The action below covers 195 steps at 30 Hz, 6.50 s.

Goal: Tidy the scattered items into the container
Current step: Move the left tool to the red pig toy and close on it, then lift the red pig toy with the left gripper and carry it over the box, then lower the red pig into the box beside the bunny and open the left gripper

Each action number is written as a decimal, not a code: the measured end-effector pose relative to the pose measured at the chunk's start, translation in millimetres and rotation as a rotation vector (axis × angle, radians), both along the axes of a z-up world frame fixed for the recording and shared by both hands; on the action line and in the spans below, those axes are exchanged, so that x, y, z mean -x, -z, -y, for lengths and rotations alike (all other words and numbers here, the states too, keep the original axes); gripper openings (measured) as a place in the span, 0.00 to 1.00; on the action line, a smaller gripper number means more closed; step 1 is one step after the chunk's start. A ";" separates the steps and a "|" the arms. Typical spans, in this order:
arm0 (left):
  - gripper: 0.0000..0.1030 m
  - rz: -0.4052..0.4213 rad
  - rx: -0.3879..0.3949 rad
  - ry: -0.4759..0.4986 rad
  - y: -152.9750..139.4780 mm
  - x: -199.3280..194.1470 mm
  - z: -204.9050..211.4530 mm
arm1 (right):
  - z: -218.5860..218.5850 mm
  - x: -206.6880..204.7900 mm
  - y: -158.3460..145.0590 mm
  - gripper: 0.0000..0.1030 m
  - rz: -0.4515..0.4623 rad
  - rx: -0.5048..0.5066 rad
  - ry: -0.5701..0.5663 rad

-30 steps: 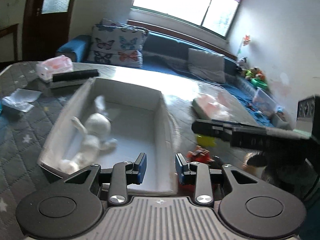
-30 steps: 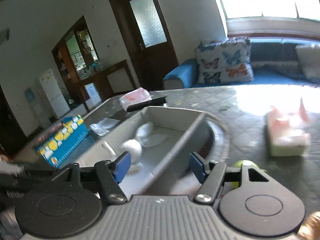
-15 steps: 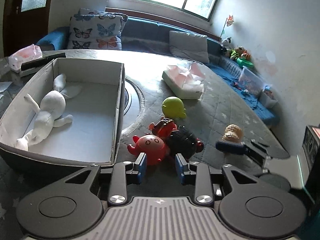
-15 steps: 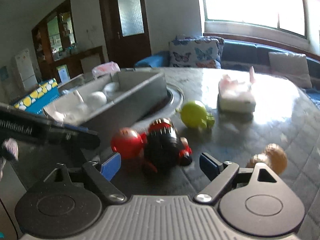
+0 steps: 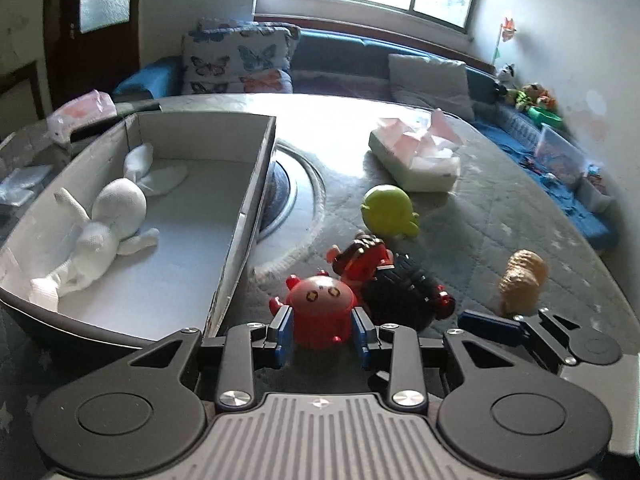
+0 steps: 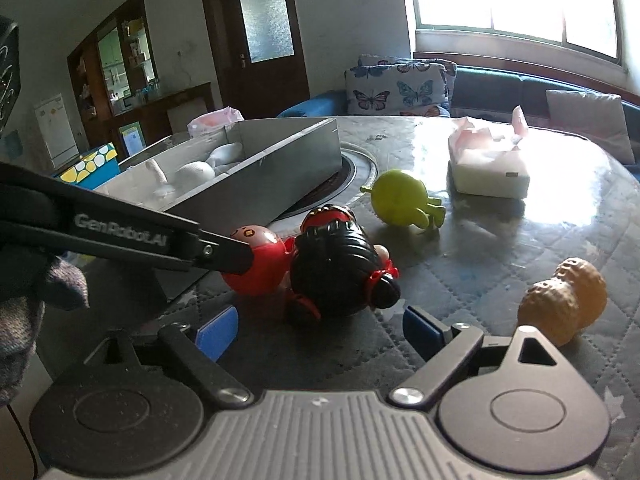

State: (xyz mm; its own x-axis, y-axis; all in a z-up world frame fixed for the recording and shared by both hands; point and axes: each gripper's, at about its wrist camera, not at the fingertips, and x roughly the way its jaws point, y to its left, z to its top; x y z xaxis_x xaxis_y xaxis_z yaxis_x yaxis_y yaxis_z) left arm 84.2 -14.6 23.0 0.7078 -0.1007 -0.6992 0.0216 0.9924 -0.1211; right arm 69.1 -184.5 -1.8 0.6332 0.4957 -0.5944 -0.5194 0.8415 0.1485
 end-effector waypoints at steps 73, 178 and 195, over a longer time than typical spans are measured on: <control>0.33 -0.048 0.242 0.069 10.3 -11.7 -46.0 | -10.3 -2.3 1.3 0.76 -0.026 -0.047 -0.053; 0.40 -0.080 0.597 -0.177 19.8 -88.9 -225.4 | -238.7 -131.8 -32.2 0.48 -0.083 0.227 -0.318; 0.40 -0.032 0.582 -0.181 2.8 -78.0 -224.0 | -222.5 -122.4 -42.6 0.59 -0.054 0.157 -0.309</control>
